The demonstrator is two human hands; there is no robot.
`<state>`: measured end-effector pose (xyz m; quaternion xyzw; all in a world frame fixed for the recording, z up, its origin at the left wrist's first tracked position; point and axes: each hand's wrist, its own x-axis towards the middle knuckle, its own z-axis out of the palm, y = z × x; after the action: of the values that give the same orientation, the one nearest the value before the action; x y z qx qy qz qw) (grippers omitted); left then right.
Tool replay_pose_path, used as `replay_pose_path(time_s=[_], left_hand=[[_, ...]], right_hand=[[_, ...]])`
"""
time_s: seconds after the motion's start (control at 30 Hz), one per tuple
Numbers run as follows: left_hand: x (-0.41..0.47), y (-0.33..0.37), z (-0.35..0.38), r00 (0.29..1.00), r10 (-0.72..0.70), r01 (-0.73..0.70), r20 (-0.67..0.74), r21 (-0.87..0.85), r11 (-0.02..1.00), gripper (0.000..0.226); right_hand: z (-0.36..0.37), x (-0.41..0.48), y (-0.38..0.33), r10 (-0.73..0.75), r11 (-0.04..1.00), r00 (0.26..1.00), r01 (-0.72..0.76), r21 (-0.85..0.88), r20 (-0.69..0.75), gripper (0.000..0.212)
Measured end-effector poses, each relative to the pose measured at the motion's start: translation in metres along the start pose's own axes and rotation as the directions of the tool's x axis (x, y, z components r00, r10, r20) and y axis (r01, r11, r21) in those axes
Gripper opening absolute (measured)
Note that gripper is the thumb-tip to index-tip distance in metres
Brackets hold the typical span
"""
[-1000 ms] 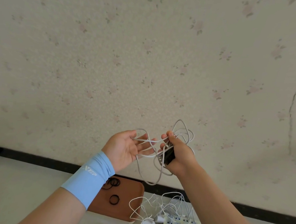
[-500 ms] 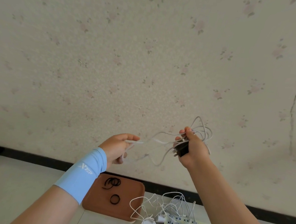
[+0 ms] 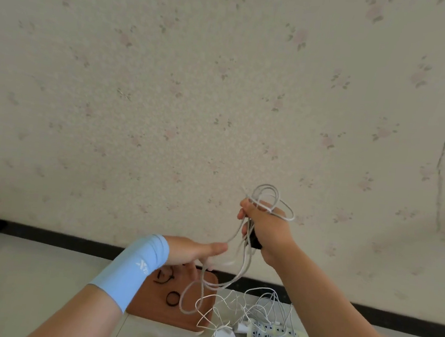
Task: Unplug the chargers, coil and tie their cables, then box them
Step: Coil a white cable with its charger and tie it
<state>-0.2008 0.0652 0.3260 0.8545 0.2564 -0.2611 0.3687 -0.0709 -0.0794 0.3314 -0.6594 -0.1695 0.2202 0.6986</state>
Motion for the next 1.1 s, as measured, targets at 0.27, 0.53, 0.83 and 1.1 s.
replay_pose_path(time_s=[0.27,0.53,0.83,1.1], left_hand=[[0.003,0.027,0.01,0.873,0.369,-0.485,-0.319,-0.484,0.729,0.046],[0.008,0.024,0.01,0.934,0.272,-0.302,-0.229,-0.104,0.948,0.027],[0.006,0.007,-0.001,0.927,0.34,-0.356,-0.158,-0.658,0.664,0.034],[0.023,0.021,0.009,0.966,0.11,-0.242,-0.236,-0.969,0.042,0.039]], right_hand=[[0.023,-0.011,0.004,0.002,1.0,0.996,-0.004,0.019,0.091,0.019],[0.012,-0.008,-0.001,0.022,1.0,0.993,-0.024,0.02,0.115,0.016],[-0.009,-0.004,-0.011,0.047,0.922,0.986,0.02,-0.387,0.163,0.035],[0.009,-0.022,-0.007,0.163,0.885,0.921,0.023,-0.465,0.354,0.04]])
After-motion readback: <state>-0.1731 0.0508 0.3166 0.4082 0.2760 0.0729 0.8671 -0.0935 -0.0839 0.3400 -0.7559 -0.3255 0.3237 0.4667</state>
